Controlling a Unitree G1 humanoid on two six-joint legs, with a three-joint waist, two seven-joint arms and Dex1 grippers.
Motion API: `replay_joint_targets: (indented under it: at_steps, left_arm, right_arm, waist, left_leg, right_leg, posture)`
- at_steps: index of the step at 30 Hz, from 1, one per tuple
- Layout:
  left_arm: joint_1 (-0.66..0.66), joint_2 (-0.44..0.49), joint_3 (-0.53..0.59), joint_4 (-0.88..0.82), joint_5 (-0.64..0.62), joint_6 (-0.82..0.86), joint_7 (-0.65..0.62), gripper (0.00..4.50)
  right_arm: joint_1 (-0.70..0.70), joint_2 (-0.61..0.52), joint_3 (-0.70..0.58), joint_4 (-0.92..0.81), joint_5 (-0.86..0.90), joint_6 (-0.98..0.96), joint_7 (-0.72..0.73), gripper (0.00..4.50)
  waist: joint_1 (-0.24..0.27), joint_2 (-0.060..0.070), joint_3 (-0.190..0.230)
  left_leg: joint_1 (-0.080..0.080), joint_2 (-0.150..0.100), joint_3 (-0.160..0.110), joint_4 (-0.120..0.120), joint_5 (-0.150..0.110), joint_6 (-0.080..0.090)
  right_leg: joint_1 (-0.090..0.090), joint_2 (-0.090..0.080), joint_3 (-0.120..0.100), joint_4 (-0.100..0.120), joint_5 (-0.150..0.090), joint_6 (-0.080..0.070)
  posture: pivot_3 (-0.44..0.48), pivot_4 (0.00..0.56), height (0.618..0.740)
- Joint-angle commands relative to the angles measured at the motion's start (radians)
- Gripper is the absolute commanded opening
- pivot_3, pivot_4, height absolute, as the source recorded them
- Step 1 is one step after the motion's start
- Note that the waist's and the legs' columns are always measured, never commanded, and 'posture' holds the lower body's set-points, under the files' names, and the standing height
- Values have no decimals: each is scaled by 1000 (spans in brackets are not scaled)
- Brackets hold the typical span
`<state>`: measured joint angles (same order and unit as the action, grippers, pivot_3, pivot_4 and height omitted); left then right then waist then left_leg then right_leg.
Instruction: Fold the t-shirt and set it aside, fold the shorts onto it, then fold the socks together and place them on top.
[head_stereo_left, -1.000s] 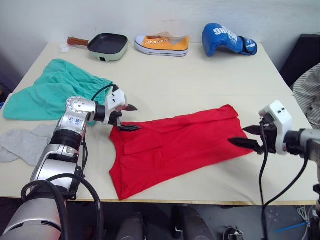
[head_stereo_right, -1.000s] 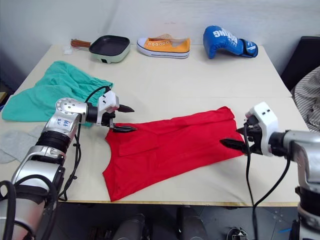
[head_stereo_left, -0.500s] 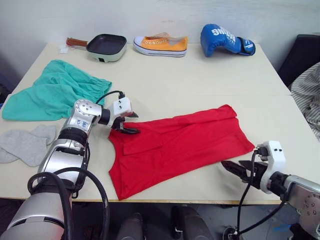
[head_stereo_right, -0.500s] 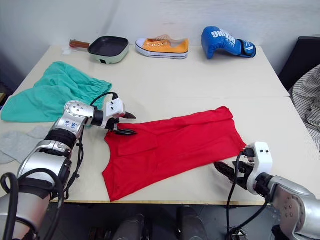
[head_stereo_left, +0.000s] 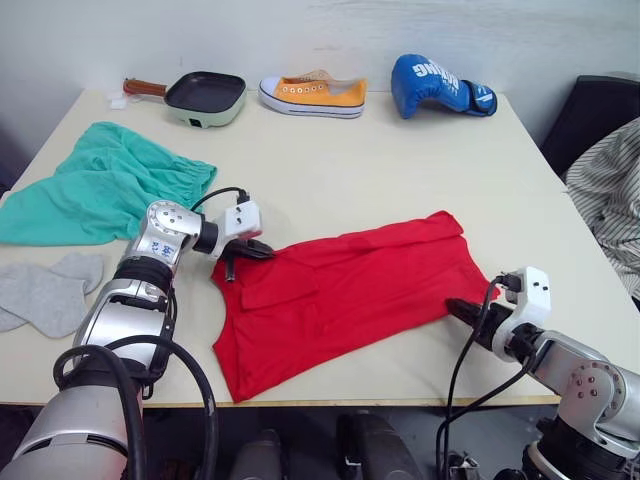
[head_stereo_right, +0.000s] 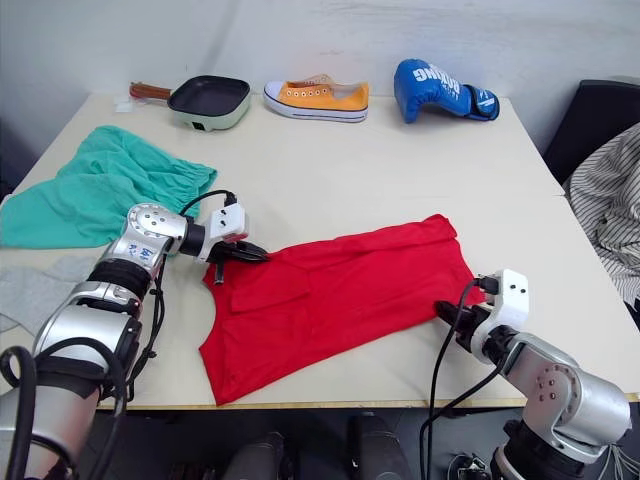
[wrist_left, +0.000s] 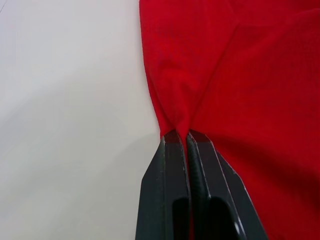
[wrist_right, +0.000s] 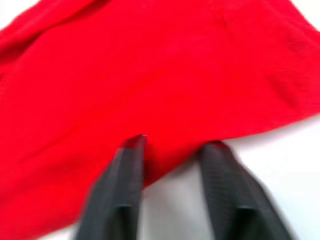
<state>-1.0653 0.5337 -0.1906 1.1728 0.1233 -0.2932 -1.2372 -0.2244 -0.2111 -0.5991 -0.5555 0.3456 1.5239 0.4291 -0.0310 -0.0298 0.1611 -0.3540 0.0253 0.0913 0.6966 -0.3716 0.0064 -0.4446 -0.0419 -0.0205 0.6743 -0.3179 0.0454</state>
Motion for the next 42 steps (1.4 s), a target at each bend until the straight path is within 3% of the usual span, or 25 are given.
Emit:
replay_joint_targets:
  at_steps: [1, 5, 9, 12, 20, 24, 31, 34, 37, 39, 42]
  left_arm:
    - [50, 26, 0, -47, 1, 32, -46, 0]
    - [175, 69, 14, -240, -34, 105, -92, 0]
    - [341, 108, 62, -555, -118, 357, -82, 0]
    - [469, 140, 97, -793, -167, 532, -37, 0]
    - [720, 168, 180, -1236, -248, 868, 143, 0]
    - [883, 115, 224, -1492, -310, 1038, 274, 0]
    - [906, 100, 230, -1553, -351, 1133, 384, 0]
    - [890, 123, 241, -1533, -392, 1148, 367, 663]
    - [861, 152, 281, -1521, -476, 1178, 317, 1548]
    - [829, 179, 317, -1494, -544, 1200, 270, 2152]
    - [725, 225, 338, -1404, -598, 1206, 218, 3079]
  right_arm:
    - [-5, -63, 87, 77, 27, -46, 21, 69]
    - [-58, -209, 251, 217, 12, -204, 84, 30]
    - [-169, -339, 435, 420, -38, -390, 167, 30]
    - [-322, -380, 554, 665, -110, -559, 213, 30]
    - [-702, -329, 691, 1230, -234, -850, 273, 30]
    - [-849, -261, 717, 1479, -288, -994, 276, 30]
    - [-931, -231, 702, 1633, -335, -1125, 309, 30]
    - [-936, -245, 687, 1626, -333, -1126, 337, 626]
    - [-908, -287, 673, 1541, -321, -1091, 373, 1634]
    - [-857, -327, 656, 1404, -290, -999, 416, 2310]
    - [-702, -401, 616, 1036, -190, -740, 483, 3336]
  waist:
    - [-3, 0, 0]
    - [-17, 0, 0]
    - [-32, 1, -1]
    - [-35, 2, -1]
    - [-28, 3, 0]
    - [-35, 4, 0]
    - [-26, 5, 0]
    - [-26, 5, 0]
    - [-25, 8, 2]
    - [-22, 10, 3]
    - [-4, 10, 4]
  left_leg:
    - [0, 0, 0, 0, 0, 0]
    - [2, 0, 1, -2, 0, 0]
    - [4, 1, 3, -4, 0, 0]
    - [4, 1, 2, -4, 0, -1]
    - [3, 1, 2, -4, 0, 0]
    - [3, 1, 2, -6, 0, 0]
    - [3, 1, 2, -6, 1, -1]
    - [3, 1, 2, -6, 1, -1]
    - [2, 1, 1, -6, 1, -2]
    - [1, 1, 1, -6, 1, -1]
    - [-2, 1, -3, -7, 1, -1]
  right_leg:
    - [0, 0, 1, 0, 0, 0]
    - [0, 0, 2, 0, 0, 0]
    - [1, 1, 4, -1, 0, 0]
    - [1, 1, 4, -1, 0, 0]
    - [0, 0, 4, -1, 0, 0]
    - [0, 0, 4, 0, 0, 0]
    - [1, -1, 3, -2, 0, 0]
    - [1, -1, 3, -2, 0, 0]
    - [1, -1, 3, -2, 0, 0]
    - [0, -1, 3, -1, 0, 0]
    - [0, -1, 0, -3, 0, 0]
  posture:
    - [0, 150, 740]
    - [0, 150, 740]
    - [0, 150, 740]
    - [0, 150, 740]
    - [0, 150, 740]
    - [0, 150, 740]
    - [0, 150, 740]
    - [0, 150, 740]
    - [0, 150, 740]
    - [0, 150, 740]
    - [0, 150, 740]
